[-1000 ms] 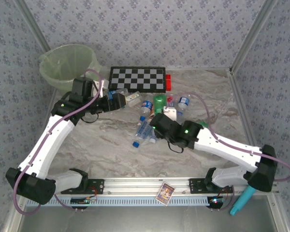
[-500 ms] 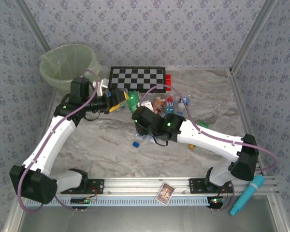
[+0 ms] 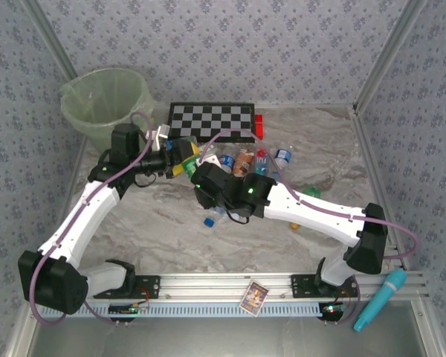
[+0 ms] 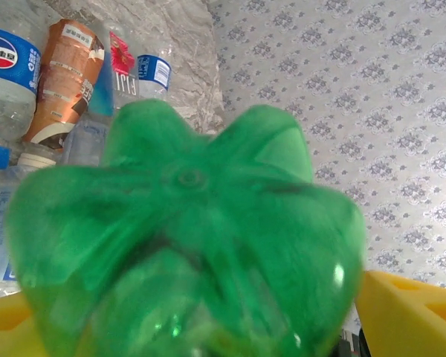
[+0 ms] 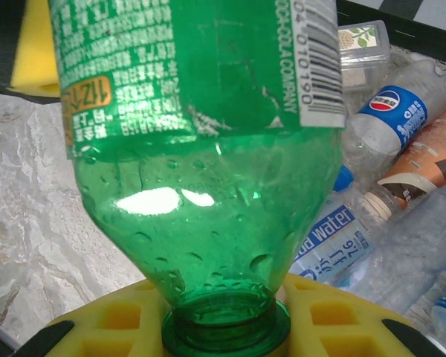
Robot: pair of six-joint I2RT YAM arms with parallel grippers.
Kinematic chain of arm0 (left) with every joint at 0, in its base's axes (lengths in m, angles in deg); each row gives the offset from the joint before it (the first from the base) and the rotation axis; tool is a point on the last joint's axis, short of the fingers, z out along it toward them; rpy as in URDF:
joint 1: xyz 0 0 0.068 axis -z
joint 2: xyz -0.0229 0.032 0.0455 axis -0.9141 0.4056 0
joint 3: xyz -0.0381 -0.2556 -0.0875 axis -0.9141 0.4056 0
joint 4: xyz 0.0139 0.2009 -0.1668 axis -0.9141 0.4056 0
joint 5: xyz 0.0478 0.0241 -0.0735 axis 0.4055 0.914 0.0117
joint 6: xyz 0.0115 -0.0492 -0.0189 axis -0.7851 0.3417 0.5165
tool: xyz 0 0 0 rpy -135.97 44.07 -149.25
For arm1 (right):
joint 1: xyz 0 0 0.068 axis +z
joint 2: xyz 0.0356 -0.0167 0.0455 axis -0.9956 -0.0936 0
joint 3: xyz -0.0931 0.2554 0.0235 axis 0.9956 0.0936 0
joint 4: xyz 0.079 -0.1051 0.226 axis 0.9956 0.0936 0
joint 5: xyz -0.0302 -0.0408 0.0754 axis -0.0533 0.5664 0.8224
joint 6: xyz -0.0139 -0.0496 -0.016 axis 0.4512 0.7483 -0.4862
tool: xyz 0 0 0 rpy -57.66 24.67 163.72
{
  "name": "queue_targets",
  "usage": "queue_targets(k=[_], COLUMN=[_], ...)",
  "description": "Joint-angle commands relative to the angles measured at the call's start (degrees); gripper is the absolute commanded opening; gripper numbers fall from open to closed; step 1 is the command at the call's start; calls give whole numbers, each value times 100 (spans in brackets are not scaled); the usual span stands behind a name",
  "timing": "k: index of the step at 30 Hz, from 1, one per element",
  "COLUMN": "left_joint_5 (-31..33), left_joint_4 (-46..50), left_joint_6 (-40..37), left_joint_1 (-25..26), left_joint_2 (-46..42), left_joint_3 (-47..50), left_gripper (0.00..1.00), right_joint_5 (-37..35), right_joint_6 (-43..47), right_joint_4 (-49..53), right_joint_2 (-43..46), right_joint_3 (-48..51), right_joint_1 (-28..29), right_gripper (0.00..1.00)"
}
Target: Put the plastic bottles in the bin
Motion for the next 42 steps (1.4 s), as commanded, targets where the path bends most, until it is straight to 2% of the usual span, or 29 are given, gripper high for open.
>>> queue_targets(k=[1, 6, 9, 13, 15, 17, 18, 23, 28, 33, 42], left_joint_5=[-110, 77, 270, 411, 457, 569, 626, 960, 1263, 1799, 2334], left_joint_4=[-340, -140, 136, 197, 218, 310, 363, 649, 1020, 1696, 2288], left_joint_6=[165, 84, -81, -132, -137, -168, -202, -437, -633, -1074, -1346], left_joint_1=[-18, -18, -18, -18, -10, -10, -10, -18, -27, -127, -950], left_joint_2=[-92, -183, -224, -324, -326, -321, -319, -239, 50, 402, 1072], left_joint_3=[35, -34, -109, -137, -179, -255, -300, -712, -1301, -2230, -3858], left_gripper=[83, 64, 61, 56, 55, 55, 55, 56, 56, 57, 57], right_joint_5=[-62, -82, -70, 47, 105, 186, 219, -13, 35, 457, 954], right_joint_6=[141, 95, 107, 163, 167, 172, 181, 200, 176, 104, 308], right_joint_4=[27, -3, -18, 24, 44, 4, -34, -58, -315, -751, -845], right_joint_2=[-82, -53, -44, -44, -44, -5, 22, 328, 868, 1553, 2200], right_joint_3=[-230, -159, -142, -158, -150, -115, -80, 145, 676, 1345, 1910], right_joint_1=[84, 92, 91, 46, -35, -132, -181, -412, -869, -1667, -2930], right_gripper=[31, 31, 32, 41, 49, 51, 54, 99, 100, 100, 100])
